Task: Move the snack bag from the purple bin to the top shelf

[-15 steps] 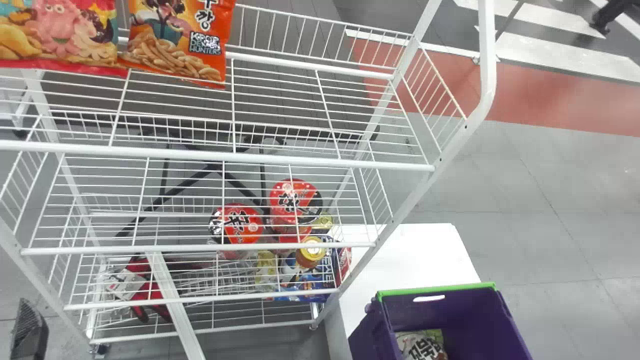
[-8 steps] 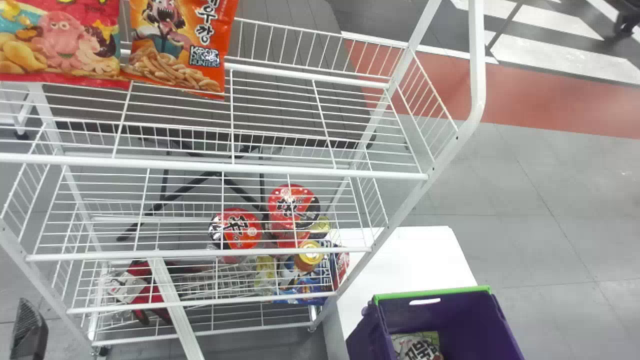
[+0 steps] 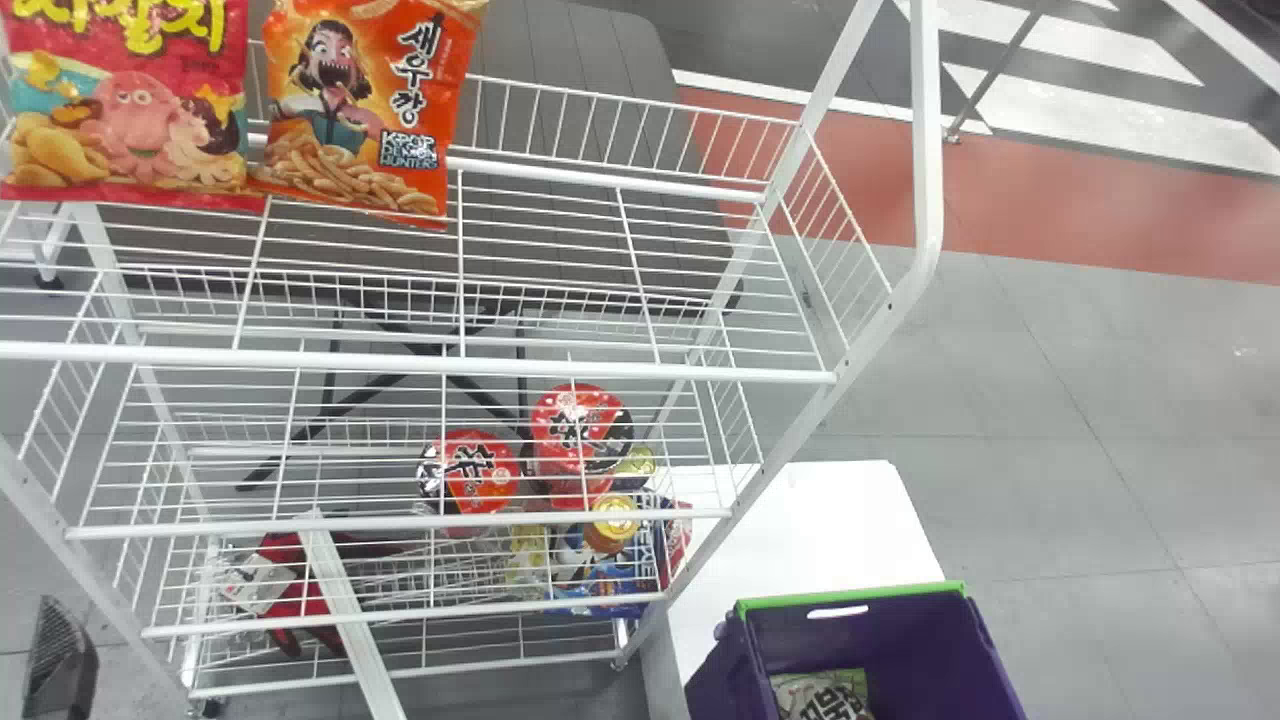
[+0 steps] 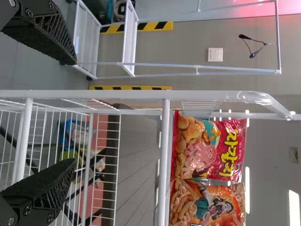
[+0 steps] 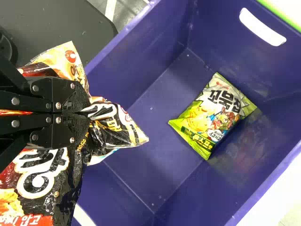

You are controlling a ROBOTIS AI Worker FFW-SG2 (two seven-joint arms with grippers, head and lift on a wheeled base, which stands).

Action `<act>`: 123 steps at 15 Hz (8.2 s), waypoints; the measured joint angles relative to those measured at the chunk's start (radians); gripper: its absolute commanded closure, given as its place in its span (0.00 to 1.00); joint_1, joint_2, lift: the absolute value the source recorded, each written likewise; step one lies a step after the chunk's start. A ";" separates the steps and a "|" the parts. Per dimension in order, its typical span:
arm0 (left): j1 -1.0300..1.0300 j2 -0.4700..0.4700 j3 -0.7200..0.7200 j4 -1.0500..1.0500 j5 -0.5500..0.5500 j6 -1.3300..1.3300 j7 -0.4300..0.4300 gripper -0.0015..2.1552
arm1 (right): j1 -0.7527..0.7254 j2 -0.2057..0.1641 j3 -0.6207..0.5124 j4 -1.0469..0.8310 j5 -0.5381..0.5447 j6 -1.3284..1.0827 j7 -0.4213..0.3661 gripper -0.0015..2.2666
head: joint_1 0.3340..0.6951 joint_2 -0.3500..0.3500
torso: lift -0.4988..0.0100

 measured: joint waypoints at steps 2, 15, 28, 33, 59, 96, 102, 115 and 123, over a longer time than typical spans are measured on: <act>0.000 0.000 0.000 -0.001 0.000 0.000 0.000 0.03 | -0.001 0.001 0.000 0.000 0.000 0.000 0.000 0.99 | 1.00 0.00 | 0.81; 0.000 0.001 -0.003 0.001 0.000 0.000 0.000 0.03 | -0.001 0.005 0.008 0.000 0.000 0.000 0.000 0.99 | 1.00 0.00 | 0.91; -0.007 0.000 -0.003 0.011 0.000 0.000 0.000 0.03 | -0.009 0.003 0.010 0.008 0.000 -0.011 -0.004 0.99 | 1.00 0.00 | 1.00; 0.002 0.000 -0.006 0.004 0.000 -0.010 0.004 0.03 | -0.004 0.011 0.013 0.008 0.000 -0.070 0.048 0.99 | 1.00 0.00 | 0.98; 0.012 0.014 -0.028 -0.027 -0.023 0.002 0.000 0.03 | -0.042 0.227 0.272 -0.818 -0.449 -0.007 0.031 0.99 | 1.00 0.50 | 0.98; -0.050 0.025 -0.040 0.036 -0.057 0.087 -0.027 0.04 | -0.473 0.227 0.917 0.198 -0.859 -1.534 0.139 0.99 | 1.00 0.53 | 0.98; -0.039 0.027 -0.040 0.031 -0.068 0.089 -0.026 0.04 | -0.554 0.227 1.002 0.255 -0.893 -1.667 0.132 0.99 | 1.00 0.55 | 0.98; -0.036 0.032 -0.039 0.029 -0.077 0.086 -0.023 0.04 | -0.728 0.227 1.102 0.582 -0.999 -1.755 0.204 0.99 | 1.00 0.58 | 0.98; -0.028 0.032 -0.039 0.023 -0.078 0.086 -0.017 0.04 | -0.775 0.227 1.152 0.651 -0.988 -1.751 0.172 0.58 | 1.00 0.62 | 0.98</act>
